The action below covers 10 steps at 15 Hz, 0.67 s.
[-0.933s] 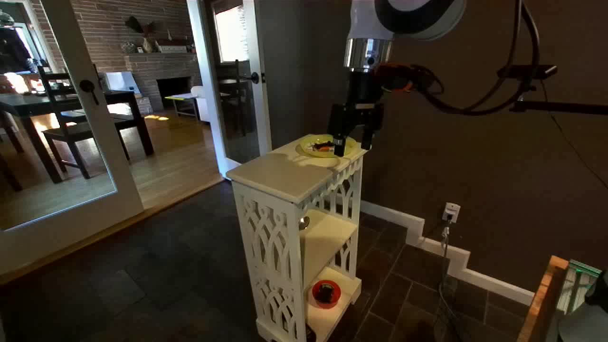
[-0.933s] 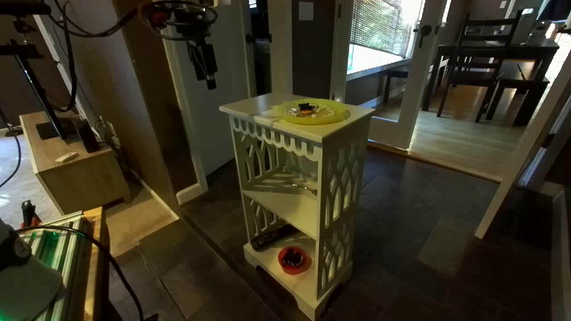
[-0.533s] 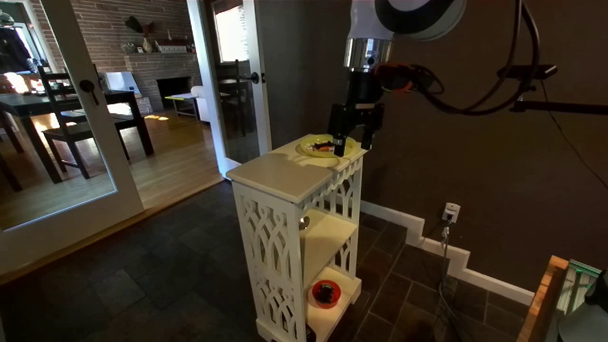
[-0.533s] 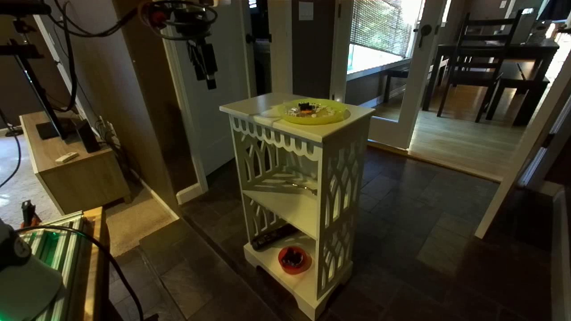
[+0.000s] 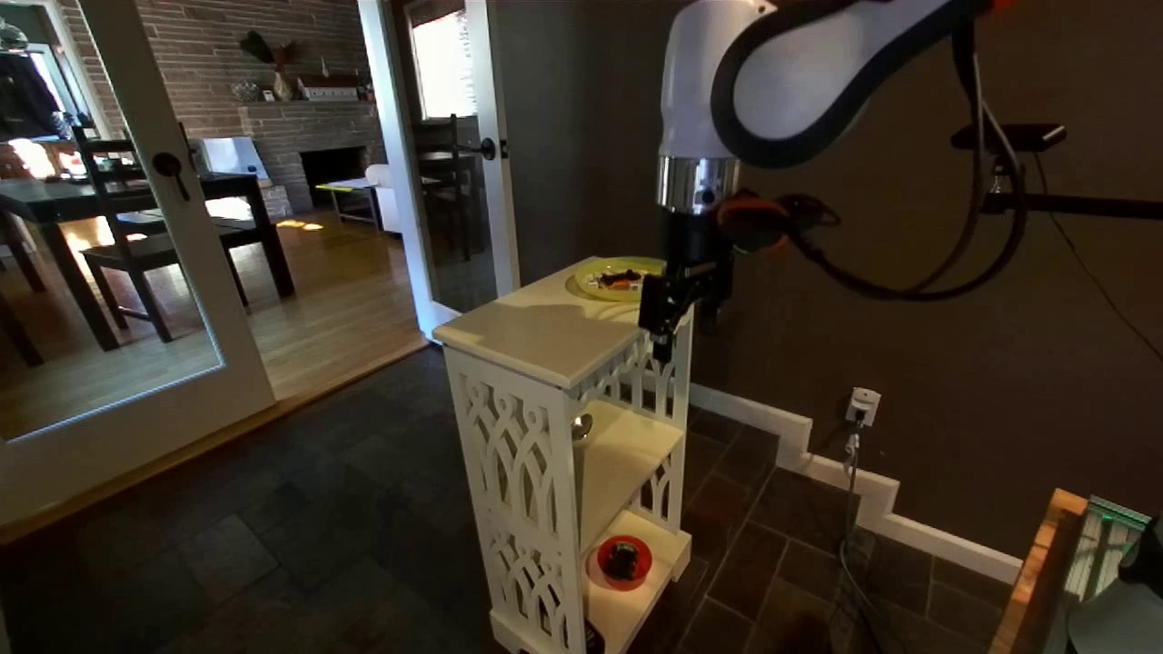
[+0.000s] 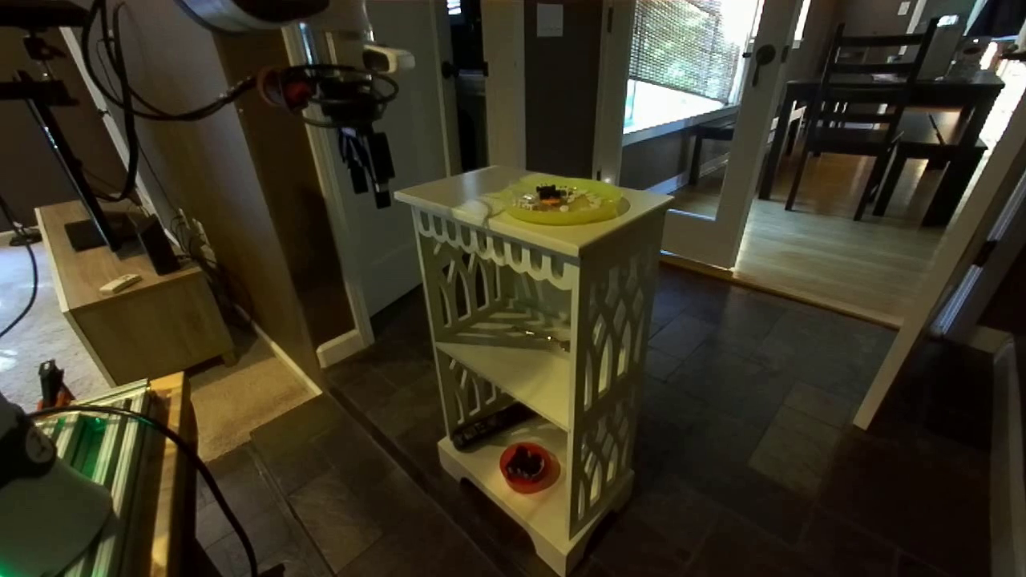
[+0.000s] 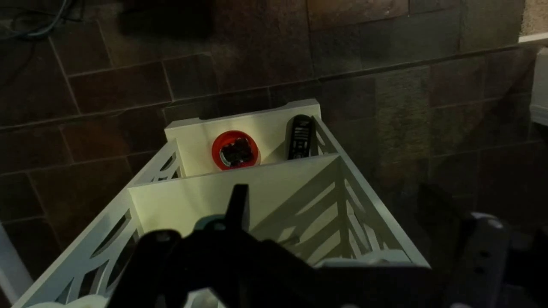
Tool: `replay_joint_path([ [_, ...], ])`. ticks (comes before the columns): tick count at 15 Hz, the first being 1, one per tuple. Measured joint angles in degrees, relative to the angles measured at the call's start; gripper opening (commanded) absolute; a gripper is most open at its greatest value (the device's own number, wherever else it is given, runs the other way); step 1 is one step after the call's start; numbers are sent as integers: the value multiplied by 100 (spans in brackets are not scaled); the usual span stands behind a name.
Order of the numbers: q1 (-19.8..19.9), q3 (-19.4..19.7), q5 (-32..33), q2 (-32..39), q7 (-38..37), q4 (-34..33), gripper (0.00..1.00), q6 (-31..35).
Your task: Remove the silver spoon from the middle shelf and put it on the top
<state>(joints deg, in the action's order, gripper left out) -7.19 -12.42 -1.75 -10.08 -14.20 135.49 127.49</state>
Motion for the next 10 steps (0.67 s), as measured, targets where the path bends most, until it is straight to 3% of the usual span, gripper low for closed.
replay_joint_path([
  [6,24,124,257,582,112,812,100,1469],
  [10,121,363,1148,1007,120,1264,100,2662],
])
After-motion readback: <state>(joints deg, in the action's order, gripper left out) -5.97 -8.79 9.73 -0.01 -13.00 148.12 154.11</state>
